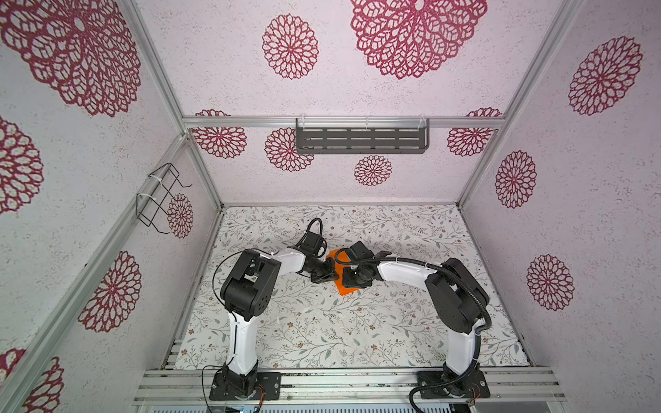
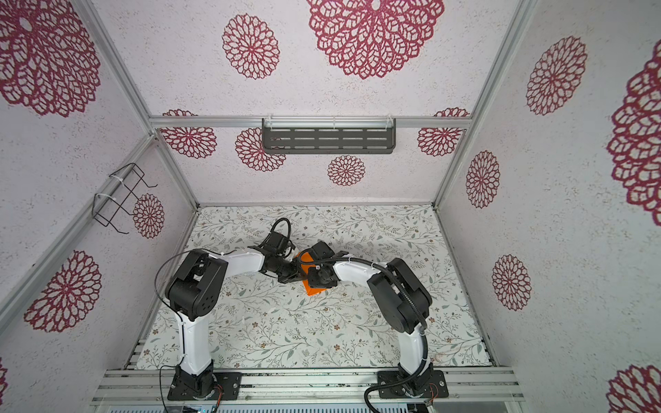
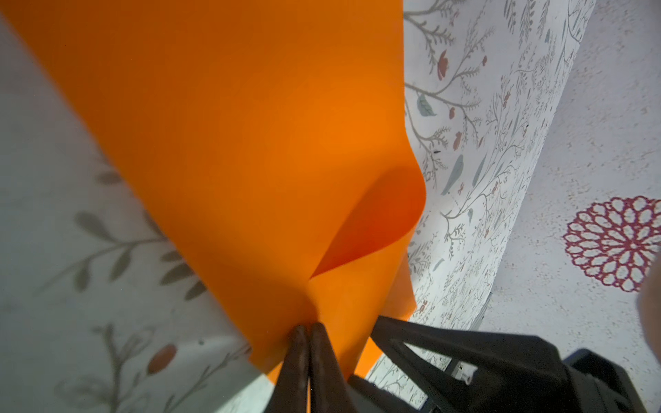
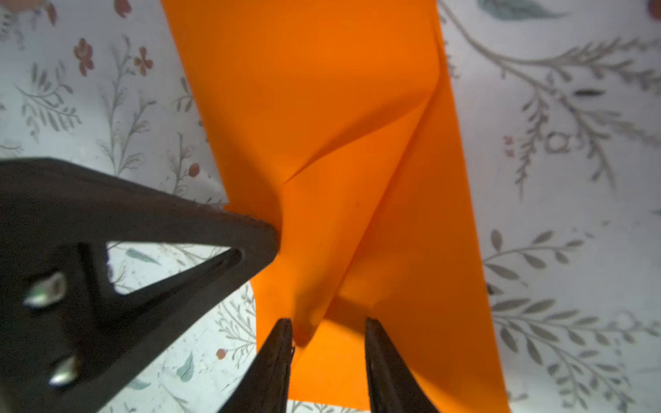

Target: Fold a paper plane with a square sheet of paper (pick it up from the middle)

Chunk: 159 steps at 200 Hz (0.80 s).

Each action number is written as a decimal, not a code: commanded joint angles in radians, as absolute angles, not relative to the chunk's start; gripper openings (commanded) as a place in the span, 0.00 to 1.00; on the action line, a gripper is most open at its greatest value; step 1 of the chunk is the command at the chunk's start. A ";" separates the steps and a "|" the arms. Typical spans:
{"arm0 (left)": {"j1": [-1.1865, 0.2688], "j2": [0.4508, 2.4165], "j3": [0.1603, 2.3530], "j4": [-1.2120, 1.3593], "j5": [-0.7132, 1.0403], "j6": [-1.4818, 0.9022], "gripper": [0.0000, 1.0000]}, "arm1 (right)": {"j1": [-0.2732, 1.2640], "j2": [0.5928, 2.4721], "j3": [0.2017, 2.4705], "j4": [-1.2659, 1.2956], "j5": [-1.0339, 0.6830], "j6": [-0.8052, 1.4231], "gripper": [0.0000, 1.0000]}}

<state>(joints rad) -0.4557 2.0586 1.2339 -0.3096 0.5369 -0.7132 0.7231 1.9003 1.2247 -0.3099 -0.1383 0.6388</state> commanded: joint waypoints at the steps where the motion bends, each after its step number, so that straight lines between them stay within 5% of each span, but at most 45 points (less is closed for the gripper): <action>1: -0.461 2.125 1.212 -0.428 0.456 -0.690 0.07 | 0.716 1.790 1.193 -0.184 -0.243 0.616 0.37; 59: -0.463 2.129 1.210 -0.431 0.451 -0.690 0.07 | 0.715 1.829 1.101 -0.025 -0.379 0.673 0.16; 159: -0.462 2.135 1.210 -0.431 0.451 -0.693 0.07 | 0.703 1.878 1.034 -0.007 -0.374 0.686 0.13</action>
